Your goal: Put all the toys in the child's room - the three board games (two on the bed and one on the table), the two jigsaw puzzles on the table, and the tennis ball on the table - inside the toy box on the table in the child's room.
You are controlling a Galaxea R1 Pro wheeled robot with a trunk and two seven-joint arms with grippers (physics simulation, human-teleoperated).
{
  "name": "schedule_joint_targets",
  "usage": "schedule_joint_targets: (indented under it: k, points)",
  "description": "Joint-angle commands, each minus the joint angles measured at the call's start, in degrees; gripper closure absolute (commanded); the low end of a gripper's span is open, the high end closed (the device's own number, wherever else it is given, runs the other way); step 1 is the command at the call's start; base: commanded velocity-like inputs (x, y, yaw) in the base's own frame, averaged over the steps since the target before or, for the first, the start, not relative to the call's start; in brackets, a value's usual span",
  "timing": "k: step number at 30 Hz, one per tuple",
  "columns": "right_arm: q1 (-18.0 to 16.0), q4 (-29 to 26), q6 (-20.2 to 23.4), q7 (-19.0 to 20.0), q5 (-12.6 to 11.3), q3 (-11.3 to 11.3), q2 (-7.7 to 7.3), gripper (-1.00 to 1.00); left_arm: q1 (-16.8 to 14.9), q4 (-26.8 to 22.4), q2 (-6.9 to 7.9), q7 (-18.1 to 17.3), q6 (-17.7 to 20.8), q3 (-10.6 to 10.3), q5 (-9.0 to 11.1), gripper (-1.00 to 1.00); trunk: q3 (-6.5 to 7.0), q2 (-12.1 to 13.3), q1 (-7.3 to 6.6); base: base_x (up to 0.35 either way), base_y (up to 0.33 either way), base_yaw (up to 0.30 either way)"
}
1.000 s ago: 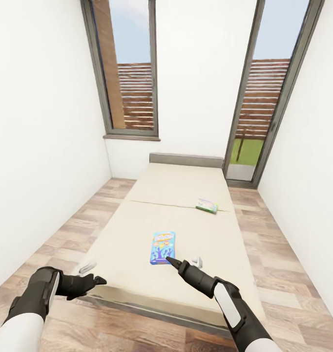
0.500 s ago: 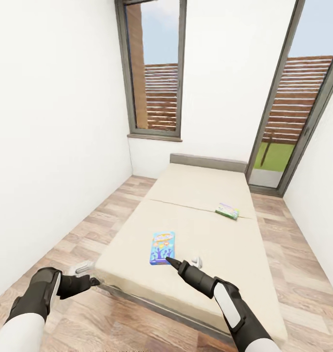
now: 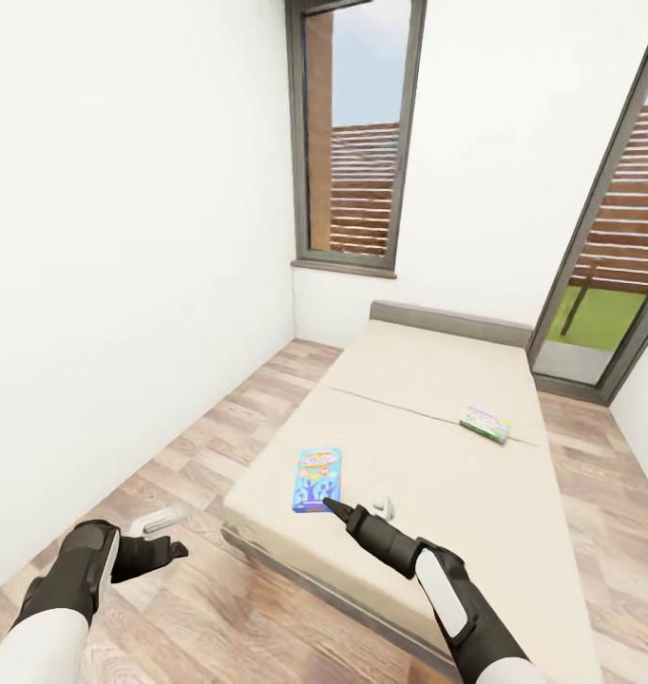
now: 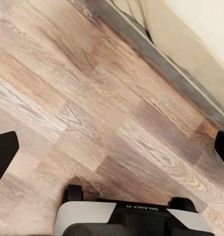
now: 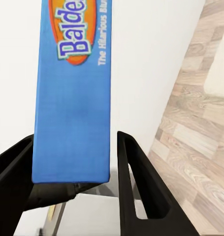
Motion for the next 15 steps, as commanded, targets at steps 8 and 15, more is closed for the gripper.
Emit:
schedule_joint_targets:
  k: [8,15]
  points:
    - [-0.03,-0.05,0.37,-0.08,-0.64,-0.02,-0.04,1.0,-0.06,0.0,-0.13,-0.07,0.12,0.24,-0.59,-1.0,1.35,3.14,-1.74,0.0,0.0,0.29]
    - [-0.02,-0.05,0.33,-0.08,-0.64,-0.02,0.0,1.0,-0.06,0.0,-0.78,-0.05,0.12,0.25,-0.59,-1.0,2.6,5.95,-3.28,0.0,0.0,0.29]
